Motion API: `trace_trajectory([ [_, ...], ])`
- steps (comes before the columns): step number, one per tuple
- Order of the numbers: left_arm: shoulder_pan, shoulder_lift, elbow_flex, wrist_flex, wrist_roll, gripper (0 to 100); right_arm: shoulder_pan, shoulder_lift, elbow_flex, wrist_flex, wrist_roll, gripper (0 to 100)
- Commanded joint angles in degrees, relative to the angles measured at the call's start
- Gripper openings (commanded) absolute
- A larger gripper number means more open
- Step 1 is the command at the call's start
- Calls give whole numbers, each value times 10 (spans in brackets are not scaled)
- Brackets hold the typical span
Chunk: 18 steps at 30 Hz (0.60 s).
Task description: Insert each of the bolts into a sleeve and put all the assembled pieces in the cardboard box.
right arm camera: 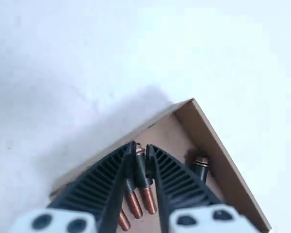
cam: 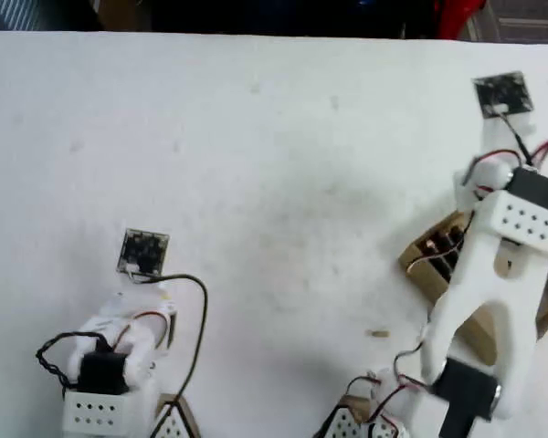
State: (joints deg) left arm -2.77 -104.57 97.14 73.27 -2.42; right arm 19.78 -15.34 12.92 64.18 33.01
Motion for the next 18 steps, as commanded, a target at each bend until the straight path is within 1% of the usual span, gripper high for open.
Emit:
trace_trajectory([
  [1, -15, -4, -2, 4, -1, 23, -53, -84, -23, 36, -23, 17],
  [4, -43, -4, -2, 4, 2, 23, -91, -140, -23, 66, -47, 17],
  [8, -64, -4, -2, 3, 41, 23, -136, -212, -22, 107, -69, 17],
  [15, -65, -4, -2, 4, 47, 23, -227, -342, -22, 174, -105, 17],
  [18, -65, -4, -2, 4, 45, 23, -255, -403, -18, 199, -108, 17],
])
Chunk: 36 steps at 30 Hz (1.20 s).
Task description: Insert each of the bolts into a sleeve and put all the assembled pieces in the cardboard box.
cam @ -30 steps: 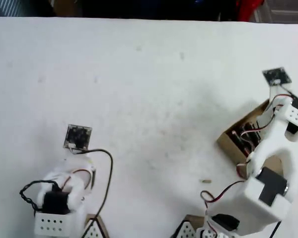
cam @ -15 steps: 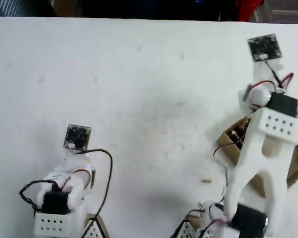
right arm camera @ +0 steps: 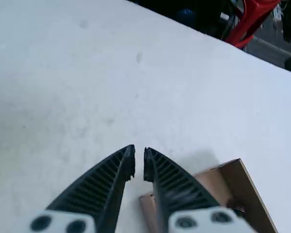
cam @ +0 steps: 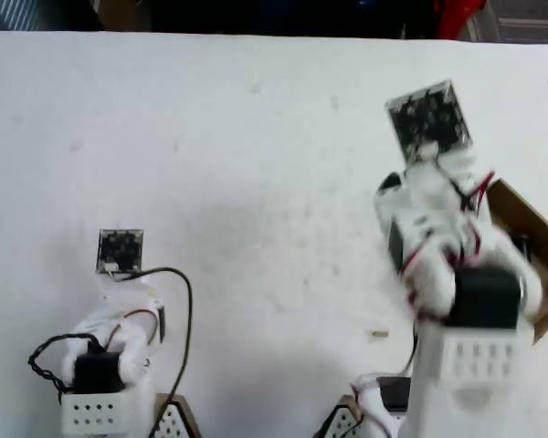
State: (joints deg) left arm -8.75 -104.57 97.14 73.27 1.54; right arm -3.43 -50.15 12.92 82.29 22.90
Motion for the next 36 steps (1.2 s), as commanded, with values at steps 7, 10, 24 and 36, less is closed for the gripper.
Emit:
trace_trajectory([
  [7, -5, -4, -2, 4, 4, 23, -44, -196, 111, -7, -7, 17],
  [10, -5, -4, -2, 4, 4, 23, -45, -267, 178, -33, -7, 17],
  [24, -5, -4, -2, 4, 4, 23, -46, -529, 388, -72, -6, 17],
  [36, -5, -4, -2, 4, 4, 23, -46, -530, 468, -81, -6, 17],
])
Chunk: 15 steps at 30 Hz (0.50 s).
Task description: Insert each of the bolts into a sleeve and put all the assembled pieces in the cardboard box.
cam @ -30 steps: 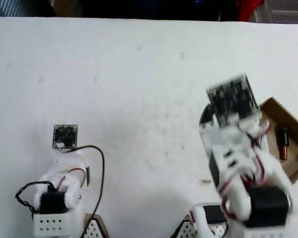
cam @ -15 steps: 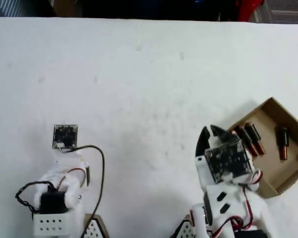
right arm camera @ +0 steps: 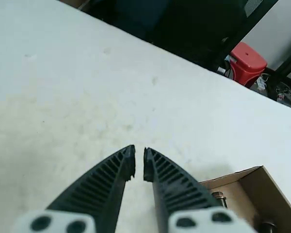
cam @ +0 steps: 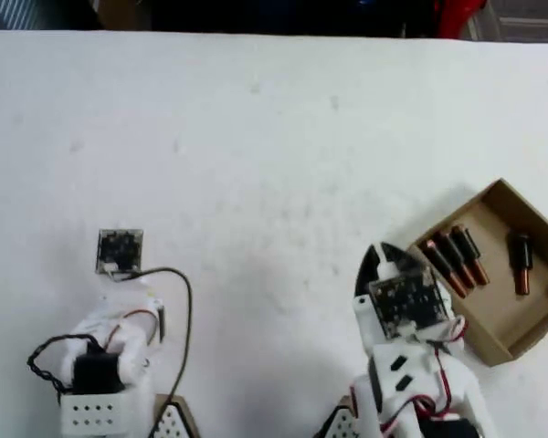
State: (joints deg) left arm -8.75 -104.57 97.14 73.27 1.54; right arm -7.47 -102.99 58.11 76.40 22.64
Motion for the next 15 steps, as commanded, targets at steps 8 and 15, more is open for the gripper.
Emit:
trace_trajectory([
  [8, -5, -4, -2, 4, 4, 23, -5, -1, 147, -120, -4, 17],
  [15, -5, -4, -2, 4, 4, 23, -5, -1, 260, -184, -4, 17],
])
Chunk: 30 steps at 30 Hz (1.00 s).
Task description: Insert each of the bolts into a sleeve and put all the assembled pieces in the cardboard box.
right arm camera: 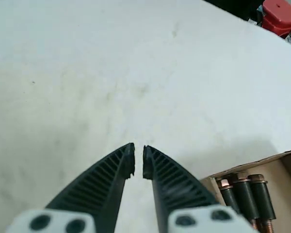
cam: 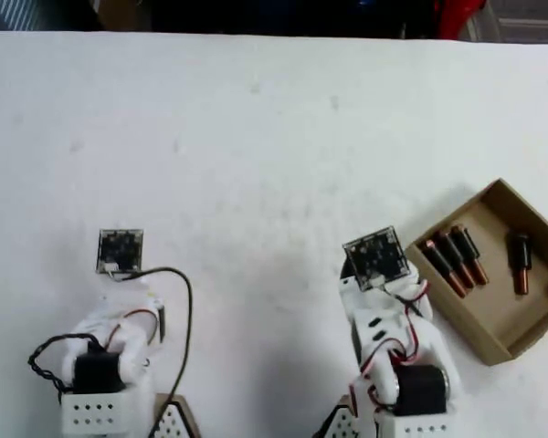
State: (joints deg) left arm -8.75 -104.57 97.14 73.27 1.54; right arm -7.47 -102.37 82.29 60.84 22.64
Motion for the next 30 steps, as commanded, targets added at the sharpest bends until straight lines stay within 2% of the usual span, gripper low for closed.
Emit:
trace_trajectory([
  [1, -5, -4, -2, 4, 4, 23, -5, -7, 30, -34, -4, 17],
  [9, -5, -4, -2, 4, 4, 23, -6, -7, 99, -51, -5, 17],
  [15, -5, -4, -2, 4, 4, 23, -6, -7, 136, -51, -82, 17],
  [19, -5, -4, -2, 4, 4, 23, -6, -7, 146, -46, -84, 17],
  [30, -5, -4, -2, 4, 4, 23, -5, -7, 146, 66, -86, 17],
])
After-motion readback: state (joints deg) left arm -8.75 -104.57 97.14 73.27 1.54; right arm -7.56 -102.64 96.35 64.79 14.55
